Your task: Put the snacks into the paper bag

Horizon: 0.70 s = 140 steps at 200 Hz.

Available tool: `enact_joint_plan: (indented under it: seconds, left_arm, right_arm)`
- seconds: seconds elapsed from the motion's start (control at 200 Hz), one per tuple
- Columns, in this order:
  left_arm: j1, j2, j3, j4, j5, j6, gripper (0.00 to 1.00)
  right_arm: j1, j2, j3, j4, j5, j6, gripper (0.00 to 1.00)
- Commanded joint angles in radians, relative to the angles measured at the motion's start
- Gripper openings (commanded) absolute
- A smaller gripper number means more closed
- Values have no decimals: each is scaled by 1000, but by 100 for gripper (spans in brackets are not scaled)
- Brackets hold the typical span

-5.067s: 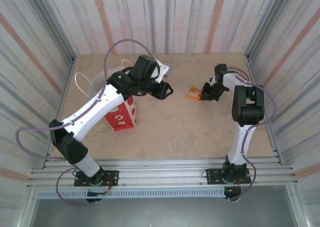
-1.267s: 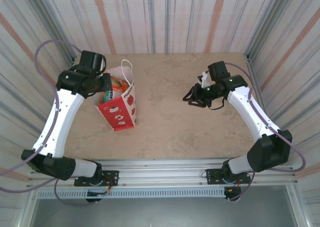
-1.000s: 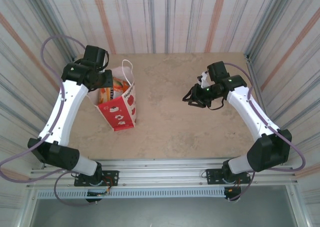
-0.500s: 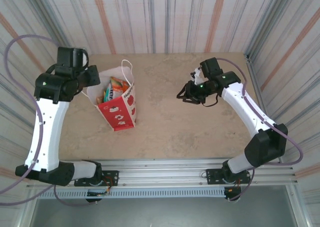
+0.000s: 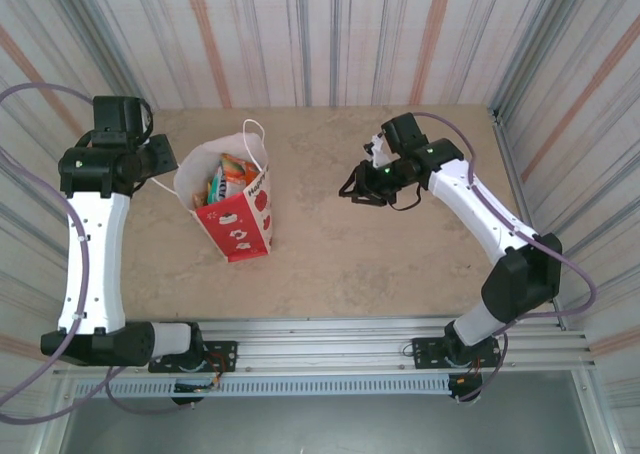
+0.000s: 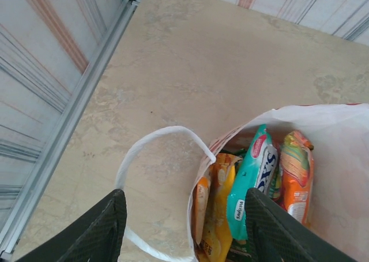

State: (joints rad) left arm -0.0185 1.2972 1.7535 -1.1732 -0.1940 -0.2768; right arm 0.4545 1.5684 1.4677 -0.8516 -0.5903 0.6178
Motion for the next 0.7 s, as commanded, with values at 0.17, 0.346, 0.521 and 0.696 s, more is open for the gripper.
enact_joint_plan:
  seconds: [0.17, 0.346, 0.521, 0.696]
  left_arm:
    - [36, 8, -12, 7, -26, 34, 59]
    - [43, 2, -22, 9, -31, 41, 59]
    - [68, 10, -62, 44, 28, 51, 57]
    - [75, 39, -89, 66, 74, 62, 36]
  right_arm:
    - [19, 24, 49, 19, 13, -3, 43]
    - [29, 30, 68, 31, 16, -1, 43]
    - [47, 49, 106, 49, 17, 1, 43]
    - [69, 75, 177, 79, 12, 0, 45]
